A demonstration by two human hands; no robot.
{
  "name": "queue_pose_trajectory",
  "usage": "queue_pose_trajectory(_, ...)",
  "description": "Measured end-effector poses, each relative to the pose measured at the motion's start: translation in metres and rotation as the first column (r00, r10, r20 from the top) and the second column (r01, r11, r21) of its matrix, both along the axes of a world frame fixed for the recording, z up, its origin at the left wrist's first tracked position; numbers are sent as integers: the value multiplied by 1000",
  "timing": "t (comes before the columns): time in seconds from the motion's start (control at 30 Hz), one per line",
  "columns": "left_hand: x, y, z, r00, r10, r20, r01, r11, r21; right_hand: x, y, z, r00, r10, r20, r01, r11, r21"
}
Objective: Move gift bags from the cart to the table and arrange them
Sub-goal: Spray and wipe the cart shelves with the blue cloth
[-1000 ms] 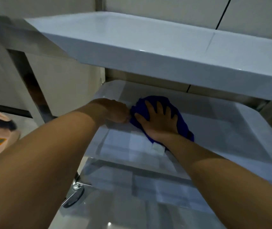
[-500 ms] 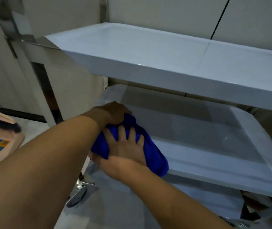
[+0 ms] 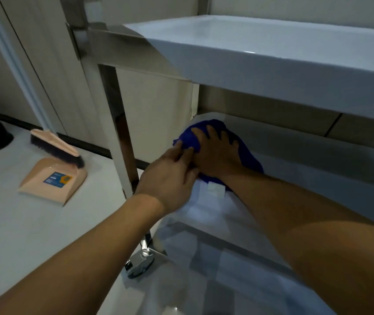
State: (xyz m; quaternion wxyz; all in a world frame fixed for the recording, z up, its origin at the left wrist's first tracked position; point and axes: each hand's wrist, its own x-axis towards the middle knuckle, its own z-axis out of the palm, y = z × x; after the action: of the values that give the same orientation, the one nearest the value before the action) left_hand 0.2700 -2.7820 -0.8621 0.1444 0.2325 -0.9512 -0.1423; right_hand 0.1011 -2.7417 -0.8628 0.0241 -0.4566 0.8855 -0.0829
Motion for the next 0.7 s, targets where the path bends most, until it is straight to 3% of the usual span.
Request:
queue_pose_trajectory(0.07, 9, 1, -10, 999, 28, 38, -26, 998, -54, -19, -19, 1, 999, -25, 40, 26, 999, -26)
queue_pose_trajectory(0.27, 10, 10, -13, 996, 59, -62, -65, 994, -90, -73, -72, 6, 991, -124, 40, 124, 992, -3)
queue_pose_trajectory(0.4, 13, 11, -15, 995, 77, -71, -82, 994, -78, -83, -94, 7, 991, -133, -18, 133, 991, -13)
queue_pose_trajectory(0.5, 13, 9, -15, 993, 90, -78, -97, 992, -82, -79, -92, 8, 991, -135, 22, 135, 991, 8)
queue_pose_trajectory(0.63, 15, 12, -11, 983, 123, -136, -128, 991, -27, -53, -73, 9, 993, -88, 77, 87, 996, 18)
queue_pose_trajectory(0.7, 16, 12, -11, 971, 129, -203, -129, 992, 12, -31, -53, 9, 998, 16, 59, -20, 998, 67)
